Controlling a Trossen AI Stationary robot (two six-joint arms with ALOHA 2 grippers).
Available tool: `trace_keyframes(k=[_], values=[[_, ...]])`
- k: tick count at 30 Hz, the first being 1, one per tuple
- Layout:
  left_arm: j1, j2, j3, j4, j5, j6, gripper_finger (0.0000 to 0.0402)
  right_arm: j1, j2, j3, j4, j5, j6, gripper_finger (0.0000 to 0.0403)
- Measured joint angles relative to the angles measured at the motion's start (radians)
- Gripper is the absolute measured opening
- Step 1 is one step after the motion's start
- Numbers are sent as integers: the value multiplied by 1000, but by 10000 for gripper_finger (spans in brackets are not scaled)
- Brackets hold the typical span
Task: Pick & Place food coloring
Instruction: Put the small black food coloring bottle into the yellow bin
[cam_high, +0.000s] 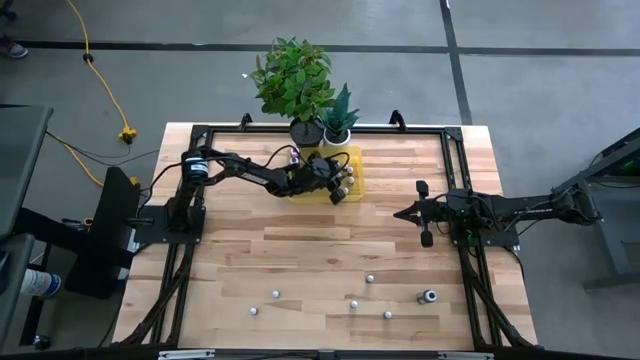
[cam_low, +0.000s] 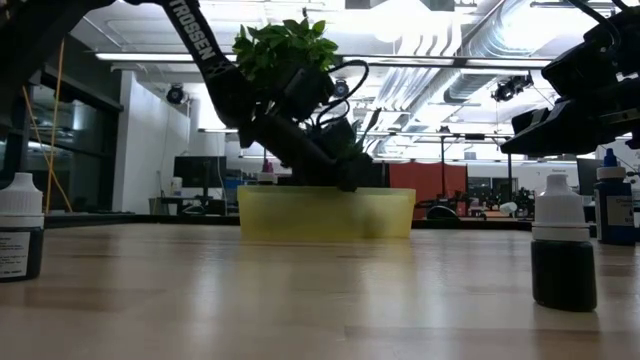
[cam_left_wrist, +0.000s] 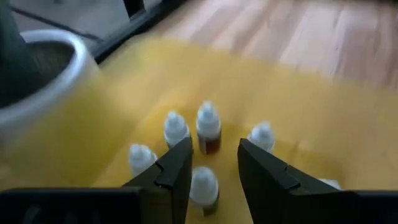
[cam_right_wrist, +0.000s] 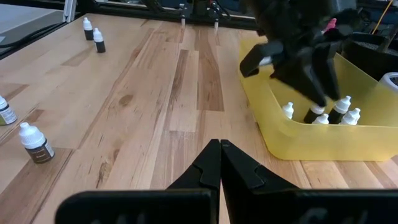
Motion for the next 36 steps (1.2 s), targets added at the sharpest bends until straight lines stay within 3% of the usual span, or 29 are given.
trace_keyframes(k=[9,21,36], values=[[0,-97,1,6,38,53,123,0,0,0,0,0,0,0],[-64,-315,-17,-139,234,57,124,0,0,0,0,0,0,0],[-266,-790,-293,-528,319,61,124,0,-1,0,0,0,0,0]])
